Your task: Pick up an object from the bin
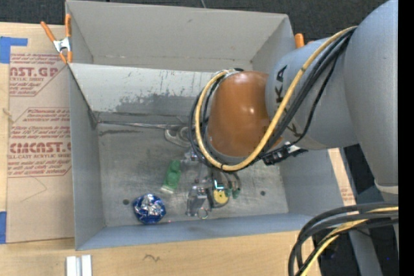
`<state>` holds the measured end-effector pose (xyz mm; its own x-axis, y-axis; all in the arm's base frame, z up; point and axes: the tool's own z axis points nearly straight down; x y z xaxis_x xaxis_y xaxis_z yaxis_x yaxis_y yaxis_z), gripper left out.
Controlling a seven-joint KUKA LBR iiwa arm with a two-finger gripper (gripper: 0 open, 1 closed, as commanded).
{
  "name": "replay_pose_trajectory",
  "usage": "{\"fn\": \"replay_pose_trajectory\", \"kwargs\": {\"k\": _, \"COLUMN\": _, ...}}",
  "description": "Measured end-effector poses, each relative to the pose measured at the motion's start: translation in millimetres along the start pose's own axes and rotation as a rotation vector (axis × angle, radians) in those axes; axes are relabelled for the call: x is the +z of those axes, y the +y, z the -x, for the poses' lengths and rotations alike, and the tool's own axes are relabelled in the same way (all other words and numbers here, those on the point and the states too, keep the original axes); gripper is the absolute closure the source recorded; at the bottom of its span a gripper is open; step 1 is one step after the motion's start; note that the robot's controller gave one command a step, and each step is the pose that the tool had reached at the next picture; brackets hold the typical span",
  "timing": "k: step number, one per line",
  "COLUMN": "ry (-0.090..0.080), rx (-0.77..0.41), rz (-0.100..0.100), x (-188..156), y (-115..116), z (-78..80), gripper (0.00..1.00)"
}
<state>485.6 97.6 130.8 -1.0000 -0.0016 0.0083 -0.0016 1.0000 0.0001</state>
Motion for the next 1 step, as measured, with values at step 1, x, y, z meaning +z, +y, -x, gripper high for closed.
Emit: {"fn": "replay_pose_trajectory", "kwargs": {"k": 1, "ry": -0.011, "rx": -0.147, "rz": 0.002, "x": 60.8, "y": 120.3, "z": 8.6, "gripper": 0.00}}
